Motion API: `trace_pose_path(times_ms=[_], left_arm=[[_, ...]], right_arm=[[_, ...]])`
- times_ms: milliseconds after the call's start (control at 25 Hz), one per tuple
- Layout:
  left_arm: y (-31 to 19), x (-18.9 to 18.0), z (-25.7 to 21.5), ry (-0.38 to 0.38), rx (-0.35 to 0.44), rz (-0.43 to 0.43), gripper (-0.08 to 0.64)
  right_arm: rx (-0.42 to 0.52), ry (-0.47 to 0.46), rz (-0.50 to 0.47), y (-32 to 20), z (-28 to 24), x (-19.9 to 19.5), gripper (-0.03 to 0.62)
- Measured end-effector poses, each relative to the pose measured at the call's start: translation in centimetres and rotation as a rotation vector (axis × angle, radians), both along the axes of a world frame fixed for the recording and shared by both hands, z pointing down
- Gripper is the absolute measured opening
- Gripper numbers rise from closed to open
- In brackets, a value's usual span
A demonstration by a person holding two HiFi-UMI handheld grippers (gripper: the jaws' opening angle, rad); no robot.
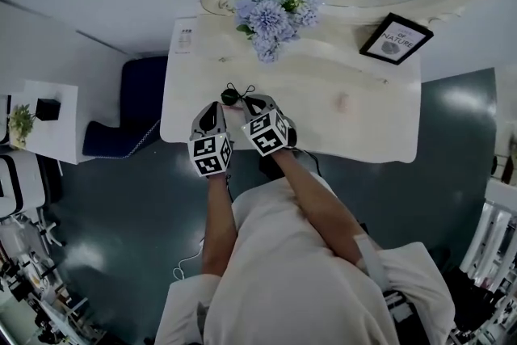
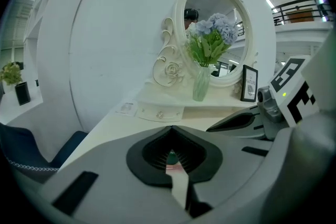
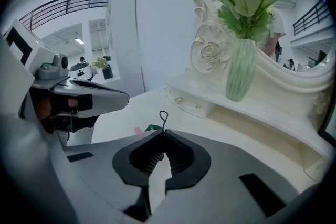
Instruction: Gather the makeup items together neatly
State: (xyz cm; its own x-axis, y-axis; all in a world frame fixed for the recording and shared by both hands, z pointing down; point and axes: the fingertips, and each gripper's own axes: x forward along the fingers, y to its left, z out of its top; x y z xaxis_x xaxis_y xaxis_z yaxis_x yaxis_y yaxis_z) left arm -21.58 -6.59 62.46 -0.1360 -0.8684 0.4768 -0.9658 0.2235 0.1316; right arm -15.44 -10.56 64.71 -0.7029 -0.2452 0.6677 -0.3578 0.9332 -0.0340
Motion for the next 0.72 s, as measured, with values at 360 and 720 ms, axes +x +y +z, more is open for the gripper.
trace_pose_path(times_ms=[360, 720], left_arm=[[-5.2, 3.9, 1.0, 0.005, -0.02, 0.148, 0.014], [-10.4, 9.6, 1.6, 0.032, -0.033, 0.303, 0.014]], right_arm=[[0.003, 0.002, 0.241, -6.3, 0.1, 7.3, 0.046], [0.011, 0.049, 0.472, -9.7, 1.1, 16.8, 0.046]])
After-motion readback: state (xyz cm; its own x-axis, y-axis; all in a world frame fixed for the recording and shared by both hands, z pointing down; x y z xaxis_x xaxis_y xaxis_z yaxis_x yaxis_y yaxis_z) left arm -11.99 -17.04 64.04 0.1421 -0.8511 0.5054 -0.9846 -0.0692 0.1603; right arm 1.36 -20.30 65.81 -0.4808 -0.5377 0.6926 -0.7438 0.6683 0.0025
